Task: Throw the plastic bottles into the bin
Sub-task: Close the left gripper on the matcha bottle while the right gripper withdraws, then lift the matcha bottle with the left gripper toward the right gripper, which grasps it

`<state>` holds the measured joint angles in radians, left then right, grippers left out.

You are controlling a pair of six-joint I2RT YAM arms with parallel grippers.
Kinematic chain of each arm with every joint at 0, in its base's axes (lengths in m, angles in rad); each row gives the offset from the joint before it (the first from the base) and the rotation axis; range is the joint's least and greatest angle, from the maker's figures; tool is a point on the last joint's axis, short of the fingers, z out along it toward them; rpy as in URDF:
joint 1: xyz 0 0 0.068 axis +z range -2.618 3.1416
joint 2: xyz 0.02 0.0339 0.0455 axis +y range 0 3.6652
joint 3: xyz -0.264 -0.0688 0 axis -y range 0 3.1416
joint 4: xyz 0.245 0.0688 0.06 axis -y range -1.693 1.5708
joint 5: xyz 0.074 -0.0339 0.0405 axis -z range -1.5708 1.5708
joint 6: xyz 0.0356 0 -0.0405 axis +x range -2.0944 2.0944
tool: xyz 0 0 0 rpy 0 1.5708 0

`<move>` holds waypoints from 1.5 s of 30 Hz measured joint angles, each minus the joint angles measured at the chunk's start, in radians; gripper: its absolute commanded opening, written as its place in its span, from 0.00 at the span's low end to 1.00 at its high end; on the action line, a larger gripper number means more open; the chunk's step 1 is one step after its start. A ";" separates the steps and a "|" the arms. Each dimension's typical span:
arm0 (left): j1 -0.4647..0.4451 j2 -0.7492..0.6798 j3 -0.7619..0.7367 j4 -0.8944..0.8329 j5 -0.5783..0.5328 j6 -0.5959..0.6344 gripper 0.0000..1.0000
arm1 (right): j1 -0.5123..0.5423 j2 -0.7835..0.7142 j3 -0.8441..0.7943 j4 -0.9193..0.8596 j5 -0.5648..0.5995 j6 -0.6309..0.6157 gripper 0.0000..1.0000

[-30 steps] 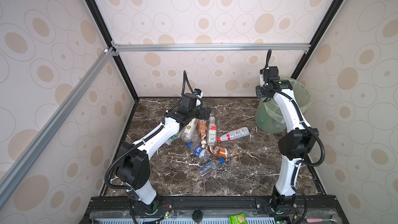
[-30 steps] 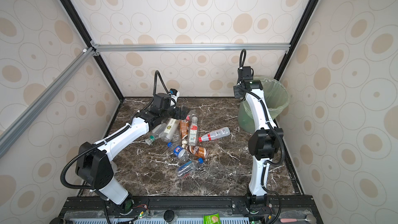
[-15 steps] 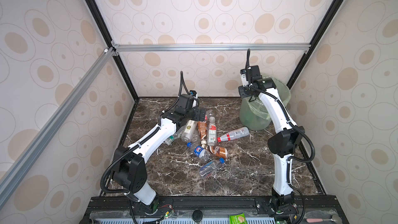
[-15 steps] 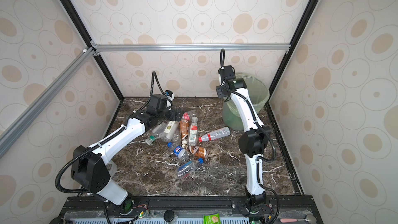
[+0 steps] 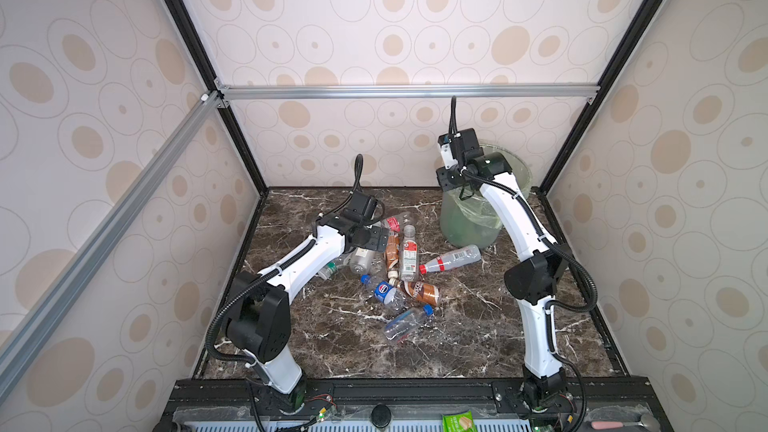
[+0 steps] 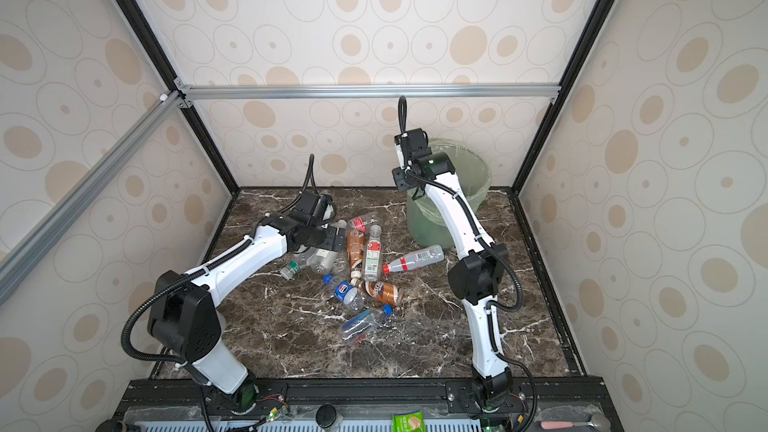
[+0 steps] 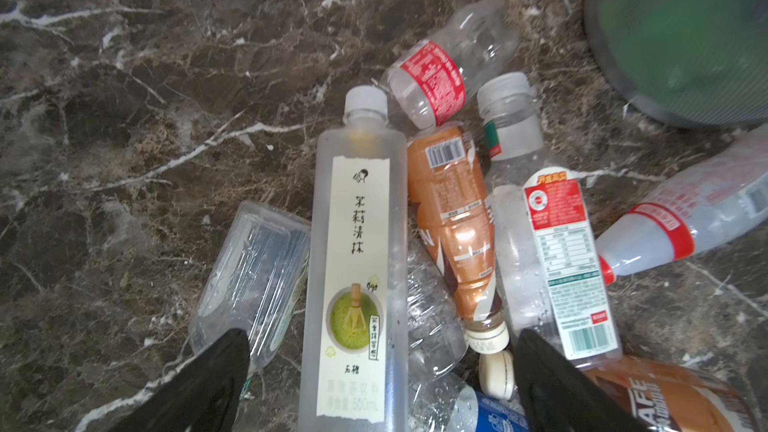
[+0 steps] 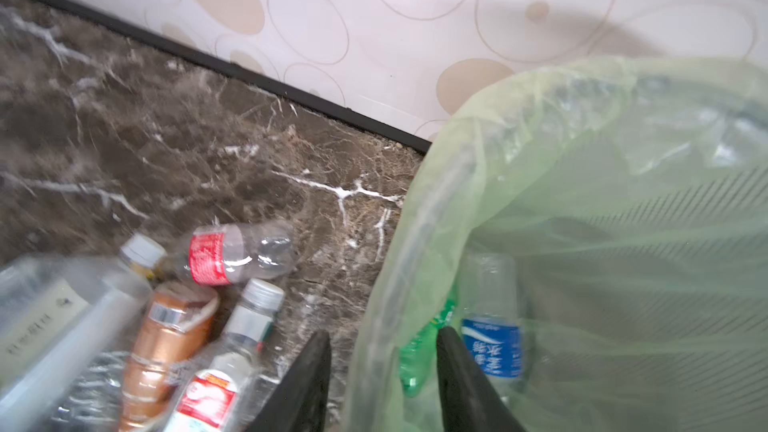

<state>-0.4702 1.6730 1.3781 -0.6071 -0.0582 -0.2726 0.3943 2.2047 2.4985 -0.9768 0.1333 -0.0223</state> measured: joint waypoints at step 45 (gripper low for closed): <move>0.037 -0.152 -0.045 0.230 0.233 -0.043 0.42 | -0.001 -0.536 -0.690 0.441 -0.284 0.422 0.99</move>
<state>-0.4328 1.5211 1.3334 -0.3767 0.1745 -0.3153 0.3935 1.6684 1.8080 -0.5354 -0.1505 0.3996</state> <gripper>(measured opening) 0.530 0.992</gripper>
